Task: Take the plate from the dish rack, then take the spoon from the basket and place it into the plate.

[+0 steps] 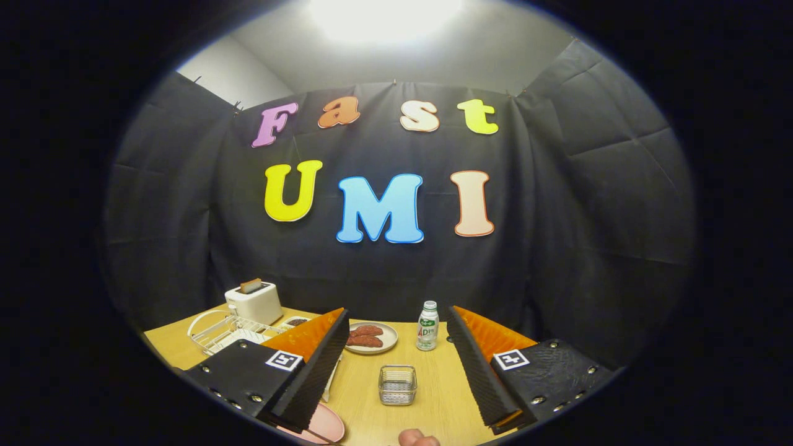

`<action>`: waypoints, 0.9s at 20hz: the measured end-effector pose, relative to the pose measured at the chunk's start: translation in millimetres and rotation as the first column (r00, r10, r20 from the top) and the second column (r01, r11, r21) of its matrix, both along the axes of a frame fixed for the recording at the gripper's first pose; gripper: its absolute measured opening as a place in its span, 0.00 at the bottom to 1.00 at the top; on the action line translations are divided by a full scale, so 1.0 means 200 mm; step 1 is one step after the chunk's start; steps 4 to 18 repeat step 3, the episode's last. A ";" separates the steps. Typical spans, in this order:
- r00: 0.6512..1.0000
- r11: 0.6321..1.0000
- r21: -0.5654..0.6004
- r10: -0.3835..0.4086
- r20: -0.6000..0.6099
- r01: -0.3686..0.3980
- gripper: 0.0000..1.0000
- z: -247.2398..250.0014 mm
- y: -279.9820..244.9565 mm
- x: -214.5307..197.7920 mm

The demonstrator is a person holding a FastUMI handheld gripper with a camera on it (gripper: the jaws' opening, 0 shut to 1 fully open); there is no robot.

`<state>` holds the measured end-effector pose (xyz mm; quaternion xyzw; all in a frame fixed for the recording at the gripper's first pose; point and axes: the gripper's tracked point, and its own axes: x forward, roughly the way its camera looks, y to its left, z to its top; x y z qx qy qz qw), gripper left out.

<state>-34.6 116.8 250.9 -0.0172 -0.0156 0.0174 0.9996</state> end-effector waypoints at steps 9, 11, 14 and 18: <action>1.000 1.000 0.024 0.010 0.009 -0.010 0.97 -0.03 -0.08 0.05; 1.000 1.000 0.024 0.010 0.009 -0.010 0.97 -0.03 -0.08 0.05; 1.000 1.000 0.024 0.010 0.009 -0.010 0.97 -0.03 -0.08 0.05; 1.000 1.000 0.024 0.010 0.009 -0.010 0.97 -0.03 -0.08 0.05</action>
